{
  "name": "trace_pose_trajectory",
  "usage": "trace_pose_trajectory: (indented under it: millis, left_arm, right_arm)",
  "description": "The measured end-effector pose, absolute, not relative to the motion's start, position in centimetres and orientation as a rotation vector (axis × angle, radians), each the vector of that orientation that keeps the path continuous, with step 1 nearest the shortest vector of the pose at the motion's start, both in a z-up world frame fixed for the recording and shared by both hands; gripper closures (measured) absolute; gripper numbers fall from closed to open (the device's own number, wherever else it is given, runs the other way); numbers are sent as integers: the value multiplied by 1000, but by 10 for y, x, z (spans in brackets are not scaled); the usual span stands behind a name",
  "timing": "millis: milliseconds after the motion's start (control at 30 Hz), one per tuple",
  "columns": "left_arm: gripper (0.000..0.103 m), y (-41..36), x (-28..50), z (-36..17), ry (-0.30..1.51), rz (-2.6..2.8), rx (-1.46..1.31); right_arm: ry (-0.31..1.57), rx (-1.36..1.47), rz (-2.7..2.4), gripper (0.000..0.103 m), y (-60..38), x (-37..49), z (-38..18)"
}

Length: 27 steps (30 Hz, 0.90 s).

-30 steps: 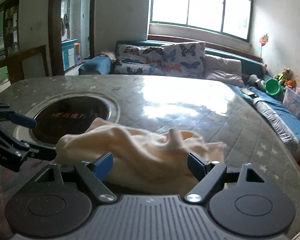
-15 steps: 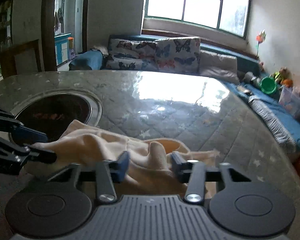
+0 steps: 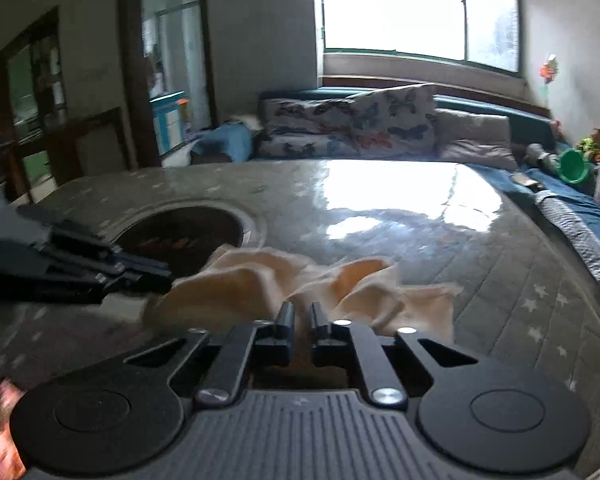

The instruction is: Fold clothes

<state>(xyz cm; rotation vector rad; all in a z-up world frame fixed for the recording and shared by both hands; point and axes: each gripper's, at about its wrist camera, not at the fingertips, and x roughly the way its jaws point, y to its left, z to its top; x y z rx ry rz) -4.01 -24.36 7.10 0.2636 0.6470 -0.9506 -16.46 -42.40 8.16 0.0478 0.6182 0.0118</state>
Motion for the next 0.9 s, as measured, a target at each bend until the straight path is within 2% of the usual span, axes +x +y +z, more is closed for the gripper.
trace_pose_trajectory:
  millis: [133, 200, 233, 333, 367, 400, 433, 567, 633, 667, 700, 733, 800, 900]
  left_arm:
    - [96, -238, -45, 70, 652, -960, 277]
    - [93, -240, -38, 70, 657, -930, 262]
    - [88, -243, -34, 71, 659, -919, 249]
    - [72, -253, -24, 71, 659, -910, 236]
    - [64, -258, -23, 70, 651, -906, 252]
    - [62, -263, -21, 69, 642, -901, 270]
    - [59, -268, -20, 68, 633, -898, 290]
    - [58, -286, -9, 57, 656, -905, 319]
    - [59, -293, -5, 49, 668, -908, 333]
    - [64, -296, -3, 45, 675, -911, 342]
    - [73, -299, -2, 41, 680, -911, 344]
    - [93, -300, -1, 39, 689, -911, 345]
    - [96, -300, 0, 37, 694, -913, 327]
    - [97, -292, -8, 46, 664, -937, 300]
  right_arm:
    - [640, 16, 43, 98, -415, -184, 83]
    - [643, -1, 34, 98, -413, -187, 83]
    - [636, -2, 13, 96, -414, -184, 84]
    - [615, -5, -48, 85, -420, -176, 86]
    - [611, -1, -55, 76, -423, -172, 87]
    - [603, 0, -67, 69, -428, -164, 86]
    - [602, -3, -78, 67, -431, -158, 84]
    - [613, 7, -104, 66, -442, -131, 73]
    - [631, 14, -103, 66, -445, -117, 67]
    - [640, 14, -101, 67, -447, -112, 64]
    - [645, 6, -102, 68, -446, -108, 61]
    - [651, 0, -103, 69, -446, -104, 58]
    - [666, 11, -99, 90, -448, -101, 54]
    - [648, 30, -90, 94, -448, -108, 54]
